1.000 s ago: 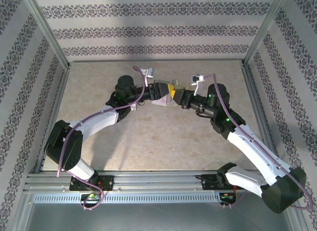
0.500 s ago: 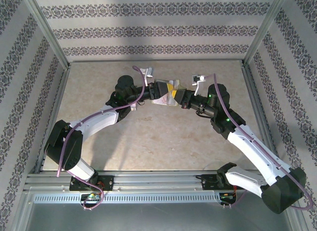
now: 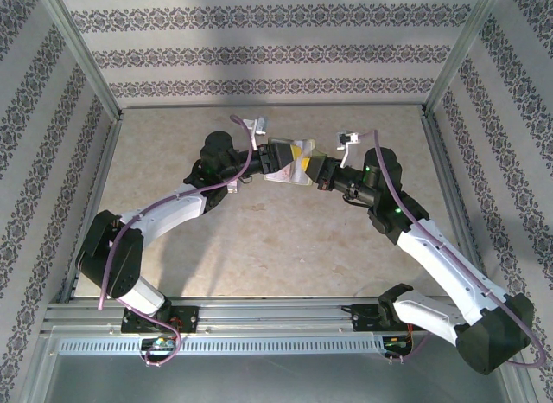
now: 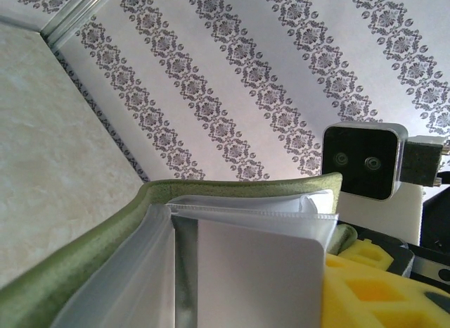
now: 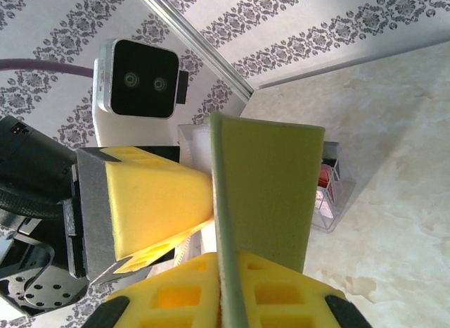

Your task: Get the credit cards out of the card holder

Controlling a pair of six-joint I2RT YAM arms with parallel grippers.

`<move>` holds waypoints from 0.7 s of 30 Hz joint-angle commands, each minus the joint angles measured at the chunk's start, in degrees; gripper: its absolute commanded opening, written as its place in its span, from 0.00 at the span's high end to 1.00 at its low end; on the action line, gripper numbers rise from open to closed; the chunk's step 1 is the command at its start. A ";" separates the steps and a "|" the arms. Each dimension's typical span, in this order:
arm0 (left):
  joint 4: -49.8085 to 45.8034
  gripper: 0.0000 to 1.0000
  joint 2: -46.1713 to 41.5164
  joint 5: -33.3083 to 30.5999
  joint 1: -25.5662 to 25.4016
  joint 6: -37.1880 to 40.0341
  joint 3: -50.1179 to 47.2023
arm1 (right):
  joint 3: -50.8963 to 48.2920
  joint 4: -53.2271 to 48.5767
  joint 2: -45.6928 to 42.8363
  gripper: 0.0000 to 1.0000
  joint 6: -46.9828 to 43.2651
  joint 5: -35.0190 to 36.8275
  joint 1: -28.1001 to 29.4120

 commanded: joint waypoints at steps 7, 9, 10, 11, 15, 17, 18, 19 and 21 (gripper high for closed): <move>0.62 0.30 -3.53 1.23 -0.39 0.45 -1.04 | -0.84 2.44 -0.45 0.96 0.06 -1.00 -1.83; 0.61 0.22 -3.52 1.53 -0.37 0.43 -1.05 | -1.05 2.55 -0.44 0.96 0.20 -1.00 -1.94; 0.60 0.19 -3.56 1.65 -0.33 0.34 -1.18 | -1.22 2.64 -0.46 0.97 0.25 -1.00 -2.02; 0.54 0.18 -3.56 1.80 -0.37 0.34 -1.09 | -1.39 2.81 -0.43 0.97 0.41 -0.99 -2.02; 0.23 0.18 -3.48 1.95 -0.39 0.60 -1.13 | -1.77 3.33 -0.44 0.97 0.77 -1.00 -2.09; 0.11 0.24 -3.40 2.03 -0.37 0.82 -1.34 | -1.70 3.30 -0.62 0.97 0.77 -0.91 -2.11; 0.10 0.26 -3.47 2.01 -0.37 0.93 -1.35 | -1.68 3.25 -0.63 0.97 0.69 -0.91 -2.11; -0.11 0.29 -3.56 1.93 -0.33 1.08 -1.47 | -1.59 3.17 -0.59 0.97 0.60 -0.83 -2.11; -0.59 0.38 -3.79 1.83 -0.22 1.39 -1.75 | -1.59 3.08 -0.64 0.97 0.60 -0.76 -2.20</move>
